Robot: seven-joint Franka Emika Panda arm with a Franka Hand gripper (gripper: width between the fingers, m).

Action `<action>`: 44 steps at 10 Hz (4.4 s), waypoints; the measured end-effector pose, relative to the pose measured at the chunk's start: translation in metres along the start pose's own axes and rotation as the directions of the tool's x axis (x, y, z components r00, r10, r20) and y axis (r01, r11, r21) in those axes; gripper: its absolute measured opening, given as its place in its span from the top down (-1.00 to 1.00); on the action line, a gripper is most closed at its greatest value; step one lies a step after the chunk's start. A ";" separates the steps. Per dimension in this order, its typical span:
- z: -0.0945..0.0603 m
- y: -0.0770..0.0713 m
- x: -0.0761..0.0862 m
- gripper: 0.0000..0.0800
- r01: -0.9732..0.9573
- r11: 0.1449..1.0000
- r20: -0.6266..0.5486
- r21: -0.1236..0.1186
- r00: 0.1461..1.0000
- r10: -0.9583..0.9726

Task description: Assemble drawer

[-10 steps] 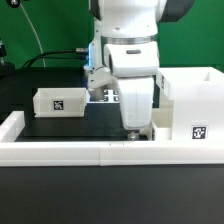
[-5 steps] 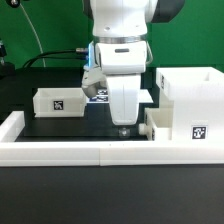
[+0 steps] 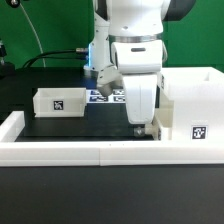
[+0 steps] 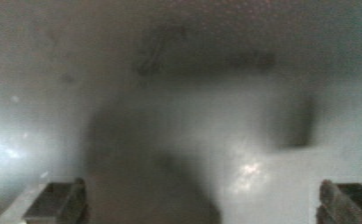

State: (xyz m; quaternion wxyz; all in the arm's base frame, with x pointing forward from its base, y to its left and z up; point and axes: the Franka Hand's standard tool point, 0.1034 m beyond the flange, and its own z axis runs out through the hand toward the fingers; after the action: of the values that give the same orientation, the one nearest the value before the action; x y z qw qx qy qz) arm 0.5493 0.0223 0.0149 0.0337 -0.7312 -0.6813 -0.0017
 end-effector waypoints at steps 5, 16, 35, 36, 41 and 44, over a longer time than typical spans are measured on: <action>-0.018 0.017 -0.005 -0.62 -0.049 0.999 0.013 0.002 0.999 0.049; -0.045 -0.058 -0.125 -0.62 -0.167 0.985 0.038 -0.053 0.985 0.169; -0.054 -0.107 -0.122 -0.62 -0.989 0.145 -0.128 -0.037 0.148 0.981; -0.044 -0.124 -0.122 -0.62 -0.991 0.129 -0.113 -0.031 0.132 0.985; -0.020 -0.160 -0.119 -0.62 -0.990 0.142 -0.048 -0.012 0.143 0.989; -0.017 -0.160 -0.119 -0.62 -0.990 0.138 -0.048 -0.012 0.138 0.989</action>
Offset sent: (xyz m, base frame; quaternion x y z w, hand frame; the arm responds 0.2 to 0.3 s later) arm 0.0575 0.0218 0.0553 -0.0067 -0.0103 -0.0121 0.9999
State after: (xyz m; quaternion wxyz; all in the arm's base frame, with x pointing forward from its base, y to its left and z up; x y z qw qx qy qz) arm 0.3822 -0.0863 0.0340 0.0212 -0.9992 -0.0334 -0.0036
